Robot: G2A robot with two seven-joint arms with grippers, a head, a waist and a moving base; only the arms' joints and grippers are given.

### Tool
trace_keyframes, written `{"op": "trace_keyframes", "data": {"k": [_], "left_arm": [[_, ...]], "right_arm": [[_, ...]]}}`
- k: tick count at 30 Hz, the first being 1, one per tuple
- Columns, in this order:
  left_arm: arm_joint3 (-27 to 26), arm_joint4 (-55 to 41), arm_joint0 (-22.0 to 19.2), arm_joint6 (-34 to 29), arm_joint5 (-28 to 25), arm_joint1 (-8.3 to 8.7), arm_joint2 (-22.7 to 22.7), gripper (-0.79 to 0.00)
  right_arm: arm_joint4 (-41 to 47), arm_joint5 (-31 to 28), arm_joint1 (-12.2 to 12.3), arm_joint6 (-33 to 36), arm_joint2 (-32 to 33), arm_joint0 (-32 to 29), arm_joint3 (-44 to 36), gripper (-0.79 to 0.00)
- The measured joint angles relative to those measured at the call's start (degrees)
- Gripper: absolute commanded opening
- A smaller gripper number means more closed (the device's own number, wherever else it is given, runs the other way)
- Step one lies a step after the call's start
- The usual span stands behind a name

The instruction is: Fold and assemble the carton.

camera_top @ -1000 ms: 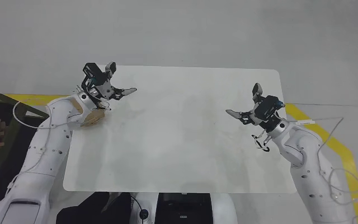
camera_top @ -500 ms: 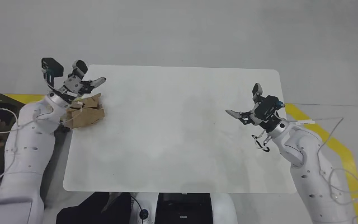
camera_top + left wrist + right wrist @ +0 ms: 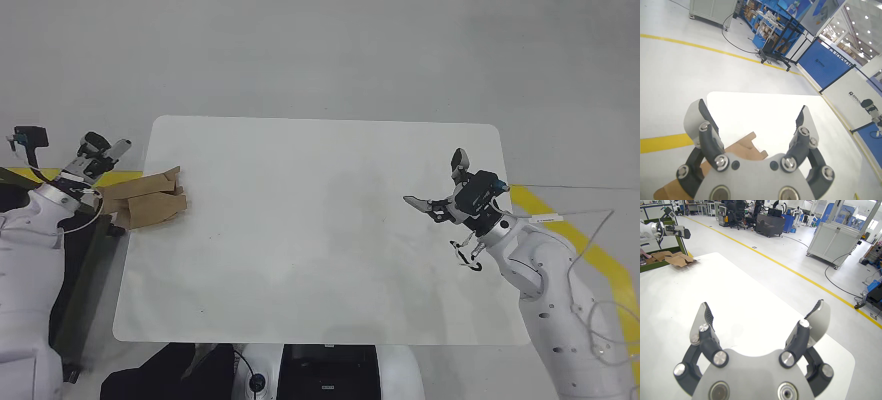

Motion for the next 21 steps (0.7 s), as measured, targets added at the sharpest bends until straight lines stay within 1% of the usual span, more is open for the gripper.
{"op": "trace_keyframes", "data": {"k": [19, 21], "left_arm": [[0.0, 0.4, 0.0, 0.2, 0.0, -0.01, 0.0, 0.0], [-0.5, -0.1, 0.3, -0.1, 0.6, -0.06, 0.1, 0.0]], "right_arm": [[0.0, 0.0, 0.0, 0.0, 0.0, 0.0, 0.0, 0.0], [0.0, 0.0, 0.0, 0.0, 0.0, 0.0, 0.0, 0.0]]}}
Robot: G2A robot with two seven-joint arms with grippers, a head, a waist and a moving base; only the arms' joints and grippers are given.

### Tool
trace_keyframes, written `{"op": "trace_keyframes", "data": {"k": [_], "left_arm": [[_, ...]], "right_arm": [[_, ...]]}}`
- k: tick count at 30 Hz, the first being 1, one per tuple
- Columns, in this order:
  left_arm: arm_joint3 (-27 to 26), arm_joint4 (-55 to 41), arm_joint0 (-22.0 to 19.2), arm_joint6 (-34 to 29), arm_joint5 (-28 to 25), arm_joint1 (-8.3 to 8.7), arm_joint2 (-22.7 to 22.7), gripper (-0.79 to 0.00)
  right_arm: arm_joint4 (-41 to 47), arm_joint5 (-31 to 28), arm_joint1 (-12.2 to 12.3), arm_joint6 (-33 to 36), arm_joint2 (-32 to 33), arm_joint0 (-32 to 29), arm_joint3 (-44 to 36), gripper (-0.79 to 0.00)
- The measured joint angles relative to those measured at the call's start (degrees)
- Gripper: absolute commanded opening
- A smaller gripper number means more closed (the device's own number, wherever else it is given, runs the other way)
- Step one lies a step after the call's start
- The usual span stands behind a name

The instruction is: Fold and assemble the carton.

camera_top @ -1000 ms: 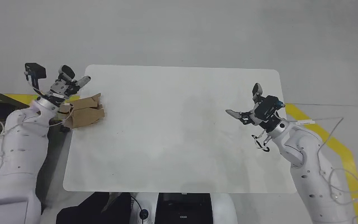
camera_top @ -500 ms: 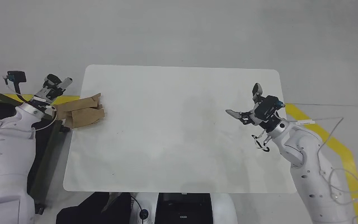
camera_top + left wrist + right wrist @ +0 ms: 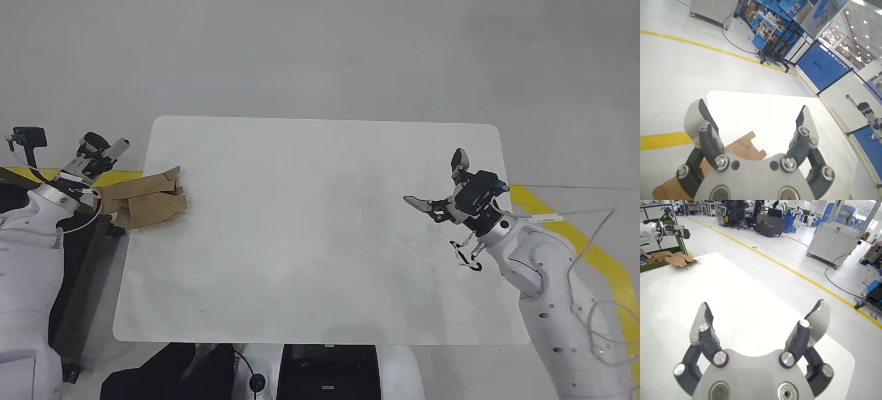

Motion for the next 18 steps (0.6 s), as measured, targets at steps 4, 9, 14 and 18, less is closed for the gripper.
{"op": "trace_keyframes", "data": {"k": [4, 9, 14, 18], "left_arm": [[0.3, -3.8, 0.3, -3.7, 2.2, 0.53, -1.5, 0.0], [5.2, -12.2, -1.5, -13.7, 4.0, 2.18, -5.4, 0.0], [10.6, -18.2, -3.6, -20.9, 5.8, 3.55, -8.5, 0.0], [15.2, -20.7, -5.3, -24.7, 8.1, 4.66, -10.4, 0.0]], "right_arm": [[0.0, 0.0, 0.0, 0.0, 0.0, 0.0, 0.0, 0.0], [0.0, 0.0, 0.0, 0.0, 0.0, 0.0, 0.0, 0.0], [0.0, 0.0, 0.0, 0.0, 0.0, 0.0, 0.0, 0.0], [0.0, 0.0, 0.0, 0.0, 0.0, 0.0, 0.0, 0.0]]}}
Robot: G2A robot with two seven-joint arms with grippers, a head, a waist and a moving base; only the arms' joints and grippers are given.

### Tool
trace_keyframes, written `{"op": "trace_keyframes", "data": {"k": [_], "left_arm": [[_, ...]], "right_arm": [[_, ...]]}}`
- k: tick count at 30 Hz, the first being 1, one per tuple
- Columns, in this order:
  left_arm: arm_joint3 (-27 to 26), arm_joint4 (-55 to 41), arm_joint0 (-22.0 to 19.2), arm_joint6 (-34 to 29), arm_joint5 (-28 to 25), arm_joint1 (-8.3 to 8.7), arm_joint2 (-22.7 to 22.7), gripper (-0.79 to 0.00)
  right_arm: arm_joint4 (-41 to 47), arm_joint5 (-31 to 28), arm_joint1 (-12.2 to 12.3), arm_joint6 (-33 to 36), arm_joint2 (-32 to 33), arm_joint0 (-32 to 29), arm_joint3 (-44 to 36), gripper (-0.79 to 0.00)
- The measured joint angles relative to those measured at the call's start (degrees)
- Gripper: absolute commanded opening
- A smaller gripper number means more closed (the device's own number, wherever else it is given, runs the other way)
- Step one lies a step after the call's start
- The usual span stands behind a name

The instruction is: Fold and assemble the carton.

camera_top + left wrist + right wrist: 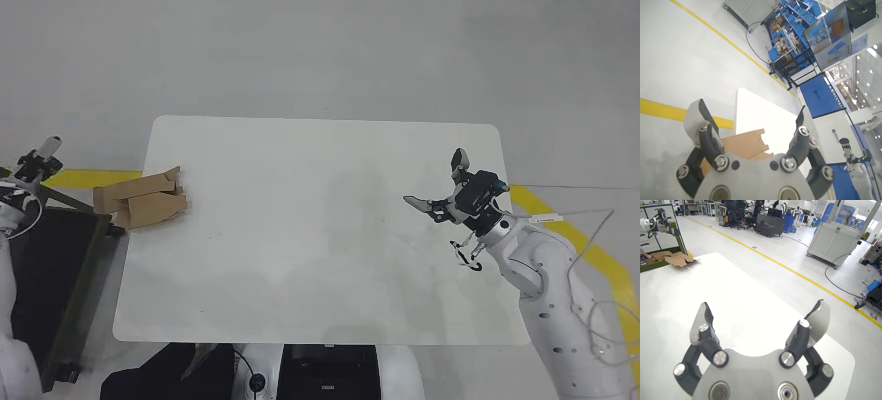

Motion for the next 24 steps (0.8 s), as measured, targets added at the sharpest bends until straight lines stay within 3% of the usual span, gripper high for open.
{"op": "trace_keyframes", "data": {"k": [4, 8, 17, 24], "left_arm": [[4.2, -1.6, -1.3, -2.3, 2.3, 0.69, -0.8, 0.0], [7.4, 1.6, -2.4, 0.0, 3.4, 0.96, 0.3, 0.0], [13.9, 8.0, -5.3, 4.1, 6.0, 0.03, 4.8, 0.0], [17.8, 9.7, -6.3, 2.6, 6.4, -0.76, 6.9, 0.0]], "right_arm": [[0.0, 0.0, 0.0, 0.0, 0.0, 0.0, 0.0, 0.0], [0.0, 0.0, 0.0, 0.0, 0.0, 0.0, 0.0, 0.0], [0.0, 0.0, 0.0, 0.0, 0.0, 0.0, 0.0, 0.0], [0.0, 0.0, 0.0, 0.0, 0.0, 0.0, 0.0, 0.0]]}}
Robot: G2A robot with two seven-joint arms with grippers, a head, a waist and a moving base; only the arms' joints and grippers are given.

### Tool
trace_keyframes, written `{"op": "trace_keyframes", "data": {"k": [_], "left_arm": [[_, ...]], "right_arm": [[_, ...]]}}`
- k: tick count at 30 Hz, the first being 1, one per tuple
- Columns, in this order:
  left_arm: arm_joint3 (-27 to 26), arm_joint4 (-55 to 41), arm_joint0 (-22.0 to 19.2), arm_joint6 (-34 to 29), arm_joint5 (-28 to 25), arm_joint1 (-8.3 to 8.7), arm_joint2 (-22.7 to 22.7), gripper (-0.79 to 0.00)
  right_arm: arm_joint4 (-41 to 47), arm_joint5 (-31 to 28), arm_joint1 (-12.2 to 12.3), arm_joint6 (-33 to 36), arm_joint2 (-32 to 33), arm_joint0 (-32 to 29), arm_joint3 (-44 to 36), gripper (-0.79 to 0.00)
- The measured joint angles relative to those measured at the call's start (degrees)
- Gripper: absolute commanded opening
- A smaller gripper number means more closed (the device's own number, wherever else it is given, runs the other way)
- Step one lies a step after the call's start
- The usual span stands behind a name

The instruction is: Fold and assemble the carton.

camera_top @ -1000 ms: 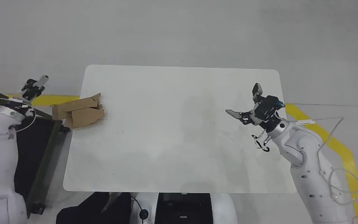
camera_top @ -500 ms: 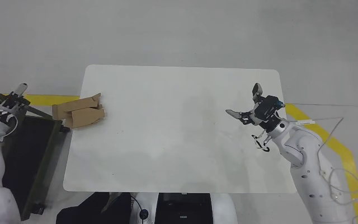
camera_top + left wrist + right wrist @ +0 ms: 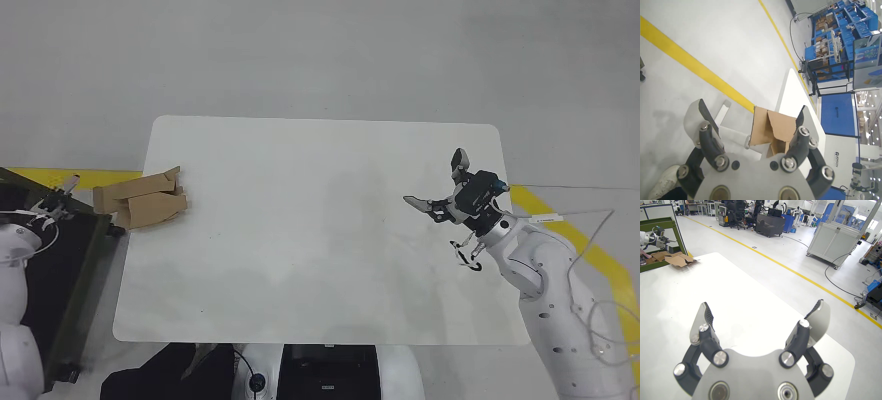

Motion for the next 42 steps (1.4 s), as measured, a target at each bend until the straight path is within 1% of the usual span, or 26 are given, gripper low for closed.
{"op": "trace_keyframes", "data": {"k": [9, 13, 14, 15, 17, 18, 19, 25, 29, 36, 42], "left_arm": [[1.4, 0.6, -1.2, -3.0, -0.3, -2.13, 2.9, 0.0], [1.5, 0.8, -1.8, -4.1, -0.6, -2.73, 3.8, 0.0], [1.5, 0.7, -1.9, -4.3, -0.5, -2.85, 4.0, -0.126], [1.7, 0.5, -2.1, -4.6, -0.5, -2.95, 4.1, -0.409], [1.8, 0.4, -2.2, -5.1, -0.4, -3.04, 4.3, -0.563], [1.8, 0.4, -2.3, -5.4, -0.3, -3.07, 4.4, -0.662], [1.9, 0.5, -2.4, -5.5, -0.3, -3.09, 4.5, -0.785], [2.1, 0.2, -2.6, -6.3, -0.4, -3.11, 4.9, -0.785], [2.3, -1.3, -3.0, -8.2, -0.4, -3.04, 4.6, -0.785], [1.3, -6.4, -4.1, -14.9, -2.0, -2.47, 3.0, -0.785], [-0.7, -11.5, -5.7, -20.8, -3.1, -2.45, 1.9, -0.785]], "right_arm": [[0.0, 0.0, 0.0, 0.0, 0.0, 0.0, 0.0, 0.0], [0.0, 0.0, 0.0, 0.0, 0.0, 0.0, 0.0, 0.0], [0.0, 0.0, 0.0, 0.0, 0.0, 0.0, 0.0, 0.0], [0.0, 0.0, 0.0, 0.0, 0.0, 0.0, 0.0, 0.0], [0.0, 0.0, 0.0, 0.0, 0.0, 0.0, 0.0, 0.0], [0.0, 0.0, 0.0, 0.0, 0.0, 0.0, 0.0, 0.0], [0.0, 0.0, 0.0, 0.0, 0.0, 0.0, 0.0, 0.0], [0.0, 0.0, 0.0, 0.0, 0.0, 0.0, 0.0, 0.0], [0.0, 0.0, 0.0, 0.0, 0.0, 0.0, 0.0, 0.0], [0.0, 0.0, 0.0, 0.0, 0.0, 0.0, 0.0, 0.0], [0.0, 0.0, 0.0, 0.0, 0.0, 0.0, 0.0, 0.0]]}}
